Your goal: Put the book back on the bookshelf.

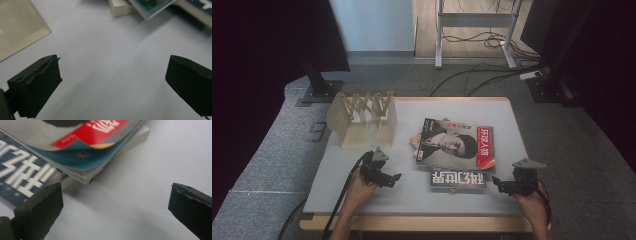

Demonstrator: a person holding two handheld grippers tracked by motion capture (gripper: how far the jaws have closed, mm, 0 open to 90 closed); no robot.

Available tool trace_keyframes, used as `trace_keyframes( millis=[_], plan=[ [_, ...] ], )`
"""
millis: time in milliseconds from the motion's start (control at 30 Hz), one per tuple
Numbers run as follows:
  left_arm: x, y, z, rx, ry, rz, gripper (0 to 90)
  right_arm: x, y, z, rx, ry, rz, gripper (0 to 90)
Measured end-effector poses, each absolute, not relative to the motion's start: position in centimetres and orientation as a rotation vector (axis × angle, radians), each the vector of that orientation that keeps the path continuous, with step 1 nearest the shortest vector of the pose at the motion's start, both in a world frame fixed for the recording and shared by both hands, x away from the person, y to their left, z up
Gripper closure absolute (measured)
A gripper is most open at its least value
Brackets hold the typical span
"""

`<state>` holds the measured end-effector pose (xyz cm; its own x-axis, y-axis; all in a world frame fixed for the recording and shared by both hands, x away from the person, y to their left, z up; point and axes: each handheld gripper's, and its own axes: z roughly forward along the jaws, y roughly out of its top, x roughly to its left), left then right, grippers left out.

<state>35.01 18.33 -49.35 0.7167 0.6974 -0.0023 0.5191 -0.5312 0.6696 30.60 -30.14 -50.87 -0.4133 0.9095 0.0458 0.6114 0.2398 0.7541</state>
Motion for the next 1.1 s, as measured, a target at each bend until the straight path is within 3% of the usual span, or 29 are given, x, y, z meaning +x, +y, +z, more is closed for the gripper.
trace_keyframes(
  millis=[600, 1100],
  plan=[
    [37.8, 14.0, -46.6, 2.264, 0.803, 0.291, 0.7, 31.2, -29.7, -47.5, 1.317, 2.141, 1.086, 0.0],
    [40.4, 10.6, -47.0, 2.283, 0.772, 0.289, 1.1, 34.7, -28.0, -47.2, 1.309, 2.161, 1.087, 0.0]
  ],
)
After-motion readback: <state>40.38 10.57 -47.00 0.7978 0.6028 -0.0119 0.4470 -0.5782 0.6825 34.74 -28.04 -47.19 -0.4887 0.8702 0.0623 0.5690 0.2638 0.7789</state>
